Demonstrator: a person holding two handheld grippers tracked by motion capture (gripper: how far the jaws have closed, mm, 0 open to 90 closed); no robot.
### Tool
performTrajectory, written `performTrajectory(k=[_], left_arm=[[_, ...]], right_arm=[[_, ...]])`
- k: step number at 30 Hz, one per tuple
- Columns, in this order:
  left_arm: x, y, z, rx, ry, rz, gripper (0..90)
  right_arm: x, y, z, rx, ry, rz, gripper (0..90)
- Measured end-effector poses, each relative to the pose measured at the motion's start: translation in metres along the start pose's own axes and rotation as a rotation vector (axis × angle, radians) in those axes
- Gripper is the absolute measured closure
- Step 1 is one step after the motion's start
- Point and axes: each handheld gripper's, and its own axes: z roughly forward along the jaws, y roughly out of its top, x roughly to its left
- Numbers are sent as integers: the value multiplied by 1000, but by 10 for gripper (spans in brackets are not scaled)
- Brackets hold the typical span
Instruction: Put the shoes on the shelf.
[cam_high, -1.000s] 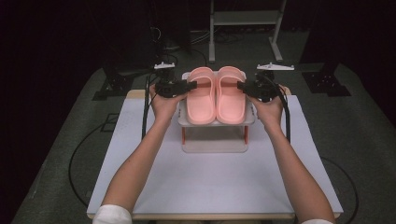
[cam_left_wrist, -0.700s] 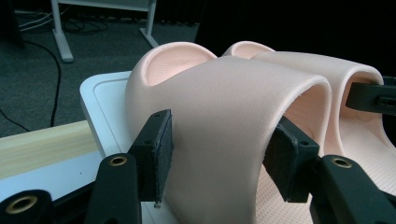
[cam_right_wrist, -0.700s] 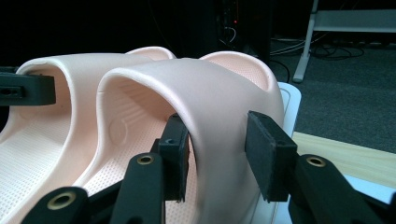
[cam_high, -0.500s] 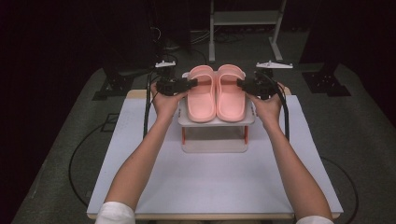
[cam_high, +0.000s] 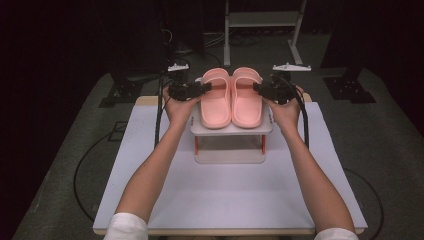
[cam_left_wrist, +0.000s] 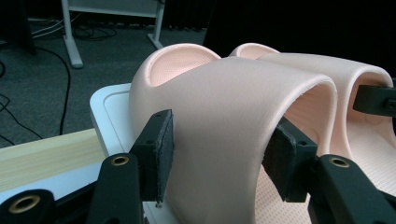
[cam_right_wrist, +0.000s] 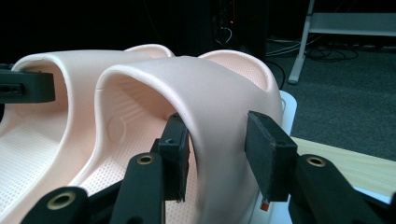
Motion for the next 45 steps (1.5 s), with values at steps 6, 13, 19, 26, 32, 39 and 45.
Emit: performTrajectory(k=[6, 13, 19, 26, 32, 39, 45], left_arm=[[1, 0, 1, -3, 1, 5, 468], [1, -2, -1, -12, -14, 4, 433], [1, -5, -6, -15, -23, -7, 423], [-2, -8, -14, -21, -24, 8, 405], [-4, -12, -20, -32, -38, 7, 398], [-7, -15, -28, -35, -48, 29, 389], [-9, -20, -34, -45, -60, 25, 380]], right_arm=[[-2, 0, 1, -4, 6, 8, 596], [-4, -1, 0, 11, 14, 12, 530], [-5, -4, -4, -2, 19, 16, 521], [-4, -9, -9, -4, 30, 13, 516], [-3, -11, -14, -6, 42, 9, 502], [1, -15, -19, -11, 52, -2, 495], [4, -19, -21, -13, 63, -11, 488]])
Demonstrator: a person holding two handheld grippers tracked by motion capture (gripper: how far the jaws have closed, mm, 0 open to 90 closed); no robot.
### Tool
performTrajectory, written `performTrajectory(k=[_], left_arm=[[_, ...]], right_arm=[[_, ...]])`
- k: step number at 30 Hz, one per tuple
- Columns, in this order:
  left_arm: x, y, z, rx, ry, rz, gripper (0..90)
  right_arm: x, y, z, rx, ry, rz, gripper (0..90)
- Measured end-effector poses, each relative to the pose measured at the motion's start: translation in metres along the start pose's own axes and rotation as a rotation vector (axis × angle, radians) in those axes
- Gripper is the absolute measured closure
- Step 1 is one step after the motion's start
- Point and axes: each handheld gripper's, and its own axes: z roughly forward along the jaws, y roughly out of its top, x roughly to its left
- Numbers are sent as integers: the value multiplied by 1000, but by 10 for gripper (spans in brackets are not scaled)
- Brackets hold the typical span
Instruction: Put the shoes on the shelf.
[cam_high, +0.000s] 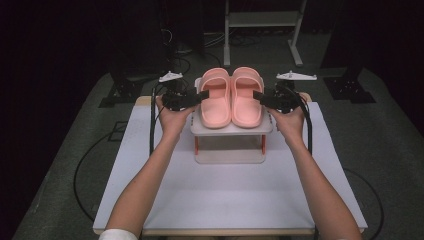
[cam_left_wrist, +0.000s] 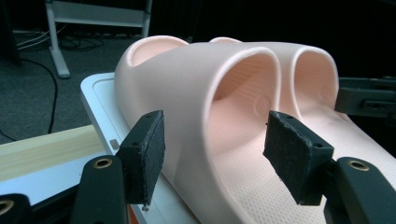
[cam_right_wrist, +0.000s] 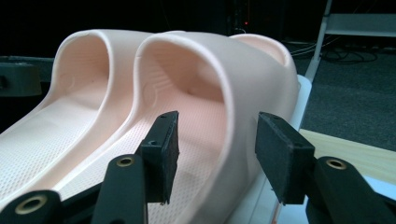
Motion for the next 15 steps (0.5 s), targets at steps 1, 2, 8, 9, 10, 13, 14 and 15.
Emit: performTrajectory(k=[1, 2, 8, 9, 10, 13, 14, 15], left_arm=[[0, 0, -2, -1, -4, 8, 379], [-1, -1, -2, -2, -4, 4, 376], [-8, 0, -7, -12, -26, 17, 373], [-10, 0, -8, -12, -29, 21, 373], [-11, 0, -9, -12, -34, 27, 372], [-16, 0, -11, -17, -45, 38, 369], [-16, -1, -11, -15, -46, 41, 368], [-17, -1, -12, -17, -50, 42, 368]], right_arm=[[1, -1, 0, 5, 1, 1, 486], [2, -1, -1, 10, 3, 1, 484], [7, -1, -4, 2, 15, -14, 481], [7, -2, -4, 2, 16, -14, 479], [8, -2, -5, 0, 18, -16, 478], [9, -4, -8, 0, 25, -15, 476], [9, -5, -9, -2, 27, -14, 475], [9, -5, -9, -3, 28, -15, 474]])
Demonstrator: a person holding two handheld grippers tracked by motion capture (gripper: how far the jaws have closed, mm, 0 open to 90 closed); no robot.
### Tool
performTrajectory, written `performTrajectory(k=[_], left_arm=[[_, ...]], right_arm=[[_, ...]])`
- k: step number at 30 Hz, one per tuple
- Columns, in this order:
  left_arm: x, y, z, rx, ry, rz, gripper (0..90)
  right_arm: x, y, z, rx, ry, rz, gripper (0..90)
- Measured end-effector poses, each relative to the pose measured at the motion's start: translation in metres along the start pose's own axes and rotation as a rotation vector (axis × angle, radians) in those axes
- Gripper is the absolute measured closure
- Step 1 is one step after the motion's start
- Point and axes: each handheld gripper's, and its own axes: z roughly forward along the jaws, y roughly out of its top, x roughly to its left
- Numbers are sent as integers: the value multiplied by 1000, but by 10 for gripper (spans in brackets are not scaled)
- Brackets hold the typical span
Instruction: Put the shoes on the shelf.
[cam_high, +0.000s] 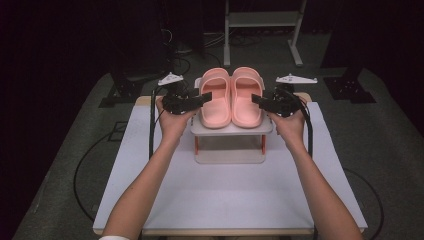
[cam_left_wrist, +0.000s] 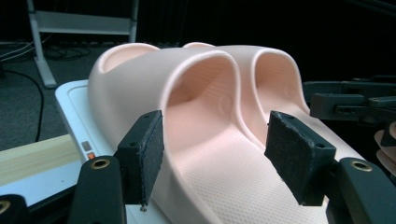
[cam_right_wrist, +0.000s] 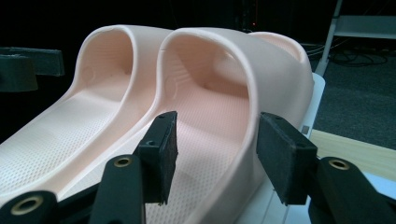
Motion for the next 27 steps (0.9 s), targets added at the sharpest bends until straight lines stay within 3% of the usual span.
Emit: performTrajectory(k=[27], left_arm=[[-22, -17, -25, -18, -27, 17, 349]], right_arm=[[11, -16, -29, -2, 30, -22, 450]])
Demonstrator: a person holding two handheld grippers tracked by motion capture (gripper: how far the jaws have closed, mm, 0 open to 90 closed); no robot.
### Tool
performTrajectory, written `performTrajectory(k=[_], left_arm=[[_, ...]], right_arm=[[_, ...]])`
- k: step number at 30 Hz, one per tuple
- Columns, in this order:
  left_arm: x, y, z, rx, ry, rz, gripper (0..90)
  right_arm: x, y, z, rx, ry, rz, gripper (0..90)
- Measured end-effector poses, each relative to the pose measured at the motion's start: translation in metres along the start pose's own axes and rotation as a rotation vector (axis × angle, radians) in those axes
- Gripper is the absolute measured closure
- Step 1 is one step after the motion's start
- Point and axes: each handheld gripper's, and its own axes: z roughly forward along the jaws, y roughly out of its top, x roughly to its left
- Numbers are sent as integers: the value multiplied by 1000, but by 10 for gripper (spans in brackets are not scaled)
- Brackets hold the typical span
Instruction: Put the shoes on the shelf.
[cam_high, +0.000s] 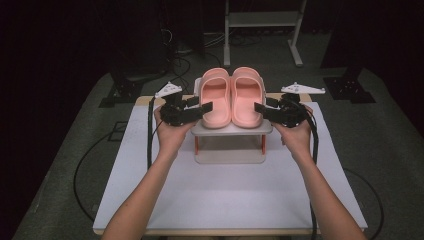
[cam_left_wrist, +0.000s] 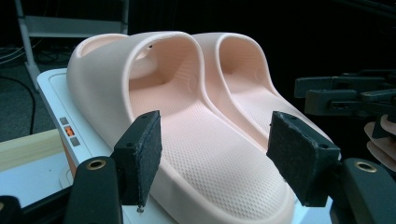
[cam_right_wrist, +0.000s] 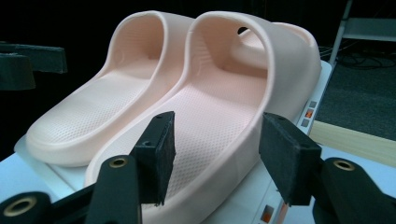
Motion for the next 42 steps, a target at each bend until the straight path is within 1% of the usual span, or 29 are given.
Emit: performTrajectory(k=[7, 11, 12, 16, 21, 26, 27, 31, 32, 36, 39, 42], left_arm=[[-6, -2, -9, -6, -10, 18, 345], [-10, -5, -13, -10, -20, 23, 345], [-11, -5, -14, -8, -24, 28, 345], [-15, -8, -17, -3, -25, 42, 340], [-17, -12, -20, 2, -36, 48, 339], [-20, -18, -21, 0, -49, 41, 334], [-21, -19, -22, 3, -50, 47, 334], [-25, -21, -24, -3, -53, 50, 328], [-25, -22, -25, -2, -54, 59, 324], [-28, -25, -28, -2, -62, 59, 320], [-28, -27, -30, 1, -66, 69, 319], [-30, -30, -32, -2, -71, 67, 318]], right_arm=[[6, -2, -7, -5, 9, -22, 446], [6, -5, -9, -5, 13, -23, 444], [6, -6, -9, -2, 14, -17, 443], [7, -10, -13, -2, 13, -20, 441], [7, -14, -19, -8, 19, -22, 438], [7, -19, -24, -12, 24, -21, 437], [7, -20, -26, -15, 25, -21, 437], [9, -23, -30, -19, 33, -19, 435], [9, -24, -31, -17, 35, -17, 434], [12, -28, -36, -17, 43, -21, 430], [14, -31, -39, -17, 46, -26, 429], [15, -33, -41, -13, 44, -34, 427]])
